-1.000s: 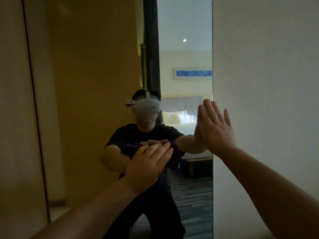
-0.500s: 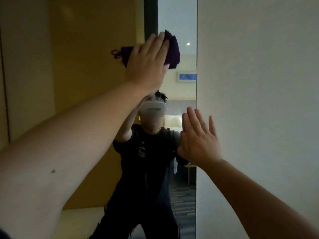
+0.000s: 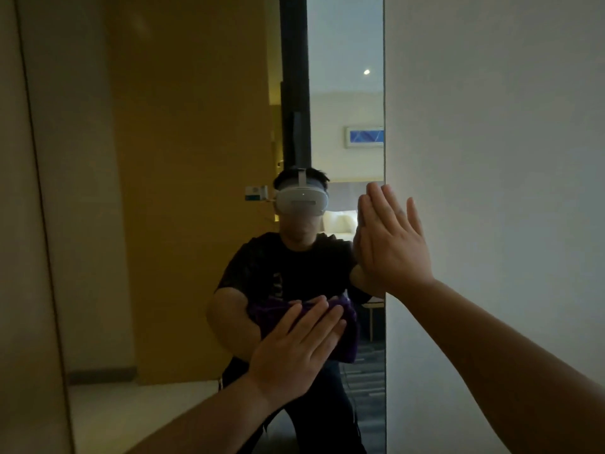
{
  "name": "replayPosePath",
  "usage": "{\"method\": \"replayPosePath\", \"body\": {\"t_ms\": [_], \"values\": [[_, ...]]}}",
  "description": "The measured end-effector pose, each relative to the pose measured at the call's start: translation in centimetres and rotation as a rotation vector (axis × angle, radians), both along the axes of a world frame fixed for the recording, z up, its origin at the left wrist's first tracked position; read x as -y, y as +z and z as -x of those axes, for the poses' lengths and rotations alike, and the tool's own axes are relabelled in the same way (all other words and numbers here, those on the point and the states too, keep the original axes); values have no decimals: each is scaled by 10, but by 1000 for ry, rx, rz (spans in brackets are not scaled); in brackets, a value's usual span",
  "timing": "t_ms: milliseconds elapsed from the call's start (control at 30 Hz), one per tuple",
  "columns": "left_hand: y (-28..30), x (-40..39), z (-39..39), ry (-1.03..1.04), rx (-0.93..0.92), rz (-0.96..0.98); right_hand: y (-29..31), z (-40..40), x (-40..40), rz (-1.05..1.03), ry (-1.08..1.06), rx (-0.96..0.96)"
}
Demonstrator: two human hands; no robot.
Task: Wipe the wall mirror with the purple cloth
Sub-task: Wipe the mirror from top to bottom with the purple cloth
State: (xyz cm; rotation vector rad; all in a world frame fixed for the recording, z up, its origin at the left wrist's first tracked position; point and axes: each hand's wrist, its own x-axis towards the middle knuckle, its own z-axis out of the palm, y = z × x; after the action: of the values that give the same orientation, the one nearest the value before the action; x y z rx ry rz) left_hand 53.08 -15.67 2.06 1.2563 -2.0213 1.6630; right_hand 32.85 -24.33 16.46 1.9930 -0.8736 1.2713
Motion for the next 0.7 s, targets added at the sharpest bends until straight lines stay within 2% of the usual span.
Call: {"method": "replayPosePath", "body": {"t_ms": [233, 333, 500, 600, 700], "values": [[22, -7, 6, -121, -60, 40, 13, 19, -14, -31, 2, -116], [51, -9, 12, -146, -83, 76, 22, 30, -20, -44, 3, -138], [169, -2, 28, -207, -338, 212, 21, 60, -10, -214, -89, -57], [253, 9, 41, -151, -363, 276, 11, 64, 3, -287, -169, -126], [303, 23, 62, -88, -349, 249, 6, 62, 11, -266, -156, -122]]}}
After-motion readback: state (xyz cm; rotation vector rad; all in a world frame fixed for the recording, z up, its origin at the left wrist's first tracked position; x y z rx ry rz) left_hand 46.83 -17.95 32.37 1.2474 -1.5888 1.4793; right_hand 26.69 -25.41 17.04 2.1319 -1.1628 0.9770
